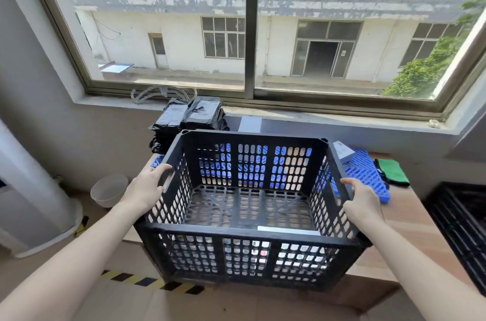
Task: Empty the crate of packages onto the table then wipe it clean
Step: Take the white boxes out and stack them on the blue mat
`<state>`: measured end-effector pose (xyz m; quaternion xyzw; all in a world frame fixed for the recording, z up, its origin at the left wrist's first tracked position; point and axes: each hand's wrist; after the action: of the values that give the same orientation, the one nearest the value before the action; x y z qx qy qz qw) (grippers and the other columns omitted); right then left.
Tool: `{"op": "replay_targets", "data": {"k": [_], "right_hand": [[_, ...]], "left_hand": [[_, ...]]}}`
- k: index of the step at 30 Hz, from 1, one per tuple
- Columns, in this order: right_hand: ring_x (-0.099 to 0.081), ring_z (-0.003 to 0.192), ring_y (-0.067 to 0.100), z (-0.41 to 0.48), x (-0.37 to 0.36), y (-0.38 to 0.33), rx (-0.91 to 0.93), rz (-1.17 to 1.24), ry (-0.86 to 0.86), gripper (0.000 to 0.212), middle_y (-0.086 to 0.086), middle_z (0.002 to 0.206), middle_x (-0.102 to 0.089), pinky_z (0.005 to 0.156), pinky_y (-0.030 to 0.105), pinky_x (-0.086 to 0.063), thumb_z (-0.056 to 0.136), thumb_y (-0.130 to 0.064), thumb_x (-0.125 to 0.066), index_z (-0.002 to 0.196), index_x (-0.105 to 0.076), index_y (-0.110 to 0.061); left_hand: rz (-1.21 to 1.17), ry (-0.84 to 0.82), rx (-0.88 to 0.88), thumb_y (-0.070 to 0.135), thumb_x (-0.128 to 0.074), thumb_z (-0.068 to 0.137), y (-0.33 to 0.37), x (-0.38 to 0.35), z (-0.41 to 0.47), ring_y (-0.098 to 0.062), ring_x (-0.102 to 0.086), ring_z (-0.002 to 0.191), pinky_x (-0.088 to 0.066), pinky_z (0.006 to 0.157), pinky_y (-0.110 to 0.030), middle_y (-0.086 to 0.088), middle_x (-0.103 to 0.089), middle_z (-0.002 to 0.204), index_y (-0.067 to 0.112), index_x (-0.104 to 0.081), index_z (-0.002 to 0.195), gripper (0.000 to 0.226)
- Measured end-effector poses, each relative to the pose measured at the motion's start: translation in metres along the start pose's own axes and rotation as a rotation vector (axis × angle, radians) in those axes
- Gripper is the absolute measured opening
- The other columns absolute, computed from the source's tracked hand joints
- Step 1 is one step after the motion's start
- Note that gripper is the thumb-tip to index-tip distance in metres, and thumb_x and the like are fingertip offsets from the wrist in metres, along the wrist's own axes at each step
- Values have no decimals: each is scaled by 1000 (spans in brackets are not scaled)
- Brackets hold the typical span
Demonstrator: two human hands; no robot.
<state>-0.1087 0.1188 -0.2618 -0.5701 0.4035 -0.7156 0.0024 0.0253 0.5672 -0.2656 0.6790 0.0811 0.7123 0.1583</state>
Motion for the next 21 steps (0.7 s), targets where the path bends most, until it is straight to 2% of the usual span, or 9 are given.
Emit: {"op": "replay_targets", "data": {"k": [3,6,8,11,13,15,17,19,21], "right_hand": [[-50,93,32,0,-1,-2,11,-7,-15,60,20,116,-51,78,34,-40,75,9,-51,128,-54,-18],[-50,101,34,0,-1,-2,28,-33,-32,60,19,118,-47,84,36,-40,76,7,-51,131,-51,-19],[-50,101,32,1,0,0,39,-47,-61,60,18,120,-46,87,37,-40,78,5,-51,133,-48,-18],[-48,106,32,6,4,2,67,-94,-112,61,17,121,-43,92,37,-39,79,-2,-56,137,-44,-18],[-45,113,32,8,7,2,103,-165,-103,62,14,124,-41,95,38,-38,79,-8,-59,138,-43,-19],[-42,119,30,12,12,-1,174,-226,-85,61,11,128,-39,99,38,-37,78,-13,-61,137,-44,-20],[-40,122,29,17,16,-5,272,-247,-85,58,10,131,-39,102,38,-36,78,-14,-61,135,-48,-20],[-40,123,27,22,18,-10,402,-236,-96,53,9,132,-40,105,37,-35,80,-14,-62,131,-52,-18],[-40,124,24,27,17,-14,532,-222,-144,47,6,130,-43,105,33,-35,82,-14,-61,129,-55,-18]], "left_hand": [[17,0,7,6,-59,88,-2,-1,6,-34,-59,96,-51,81,-42,-7,-53,127,34,-46,135,56],[57,-5,34,8,-57,91,0,-4,8,-35,-59,96,-50,76,-41,-7,-49,134,32,-40,141,57],[70,13,52,18,-53,96,4,-7,6,-33,-56,104,-49,76,-40,-7,-44,140,30,-36,145,53],[116,59,37,31,-56,96,18,-9,5,-31,-35,134,-41,101,-45,-8,-32,153,26,-33,149,57],[124,84,-19,32,-61,93,34,-9,3,-29,-25,142,-31,112,-43,-10,-30,155,24,-33,150,64],[69,94,-79,32,-63,92,56,-12,1,-27,-27,142,-30,113,-41,-9,-36,152,24,-34,149,65],[27,63,-128,33,-64,91,80,-21,-3,-25,-36,135,-38,107,-40,-5,-45,144,25,-38,147,63],[7,-36,-151,36,-63,91,107,-34,-7,-22,-47,125,-46,97,-37,-1,-52,133,26,-42,142,56],[-14,-208,-150,40,-63,90,135,-48,-11,-19,-54,115,-47,95,-34,-1,-57,126,28,-44,139,55]]}}
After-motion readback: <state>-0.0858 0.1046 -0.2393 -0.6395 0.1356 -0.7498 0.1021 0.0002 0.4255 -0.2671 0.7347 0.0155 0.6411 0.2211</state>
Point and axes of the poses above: each hand's wrist, its own z-axis towards the middle knuckle, its own x-axis out of the back of the hand, y = z × x
